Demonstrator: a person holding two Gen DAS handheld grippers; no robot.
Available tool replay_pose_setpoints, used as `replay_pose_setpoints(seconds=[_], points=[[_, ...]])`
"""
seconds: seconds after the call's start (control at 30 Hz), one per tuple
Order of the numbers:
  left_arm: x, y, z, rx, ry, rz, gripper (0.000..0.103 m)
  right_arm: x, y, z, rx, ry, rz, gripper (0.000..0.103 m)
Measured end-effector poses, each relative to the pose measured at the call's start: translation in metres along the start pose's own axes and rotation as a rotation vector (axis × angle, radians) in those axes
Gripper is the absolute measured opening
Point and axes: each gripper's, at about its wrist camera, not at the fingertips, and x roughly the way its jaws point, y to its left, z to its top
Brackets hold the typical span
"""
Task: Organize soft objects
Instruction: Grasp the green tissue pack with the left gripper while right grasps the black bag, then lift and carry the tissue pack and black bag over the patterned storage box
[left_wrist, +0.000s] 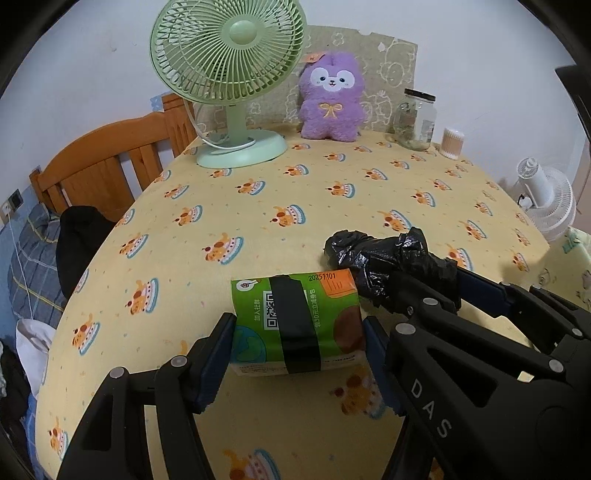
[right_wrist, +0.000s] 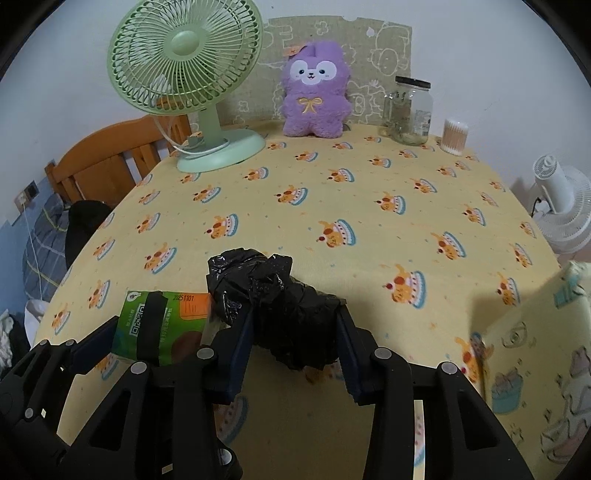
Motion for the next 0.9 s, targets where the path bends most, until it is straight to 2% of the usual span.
replay_pose_setpoints(seconds=[0.5,0.9], points=[[-0.043,-0.01,-0.014,0.007,-0.057,-0.018,0.07,-0.049,-0.004,-0.016,0.005,-0.06,-0.023,0.045],[-0.081,-0.017,-0.011,0.015,-0.121,-0.011,0.07,-0.09,-0.008,-0.015,0.017,-0.117,-0.013,0.045]])
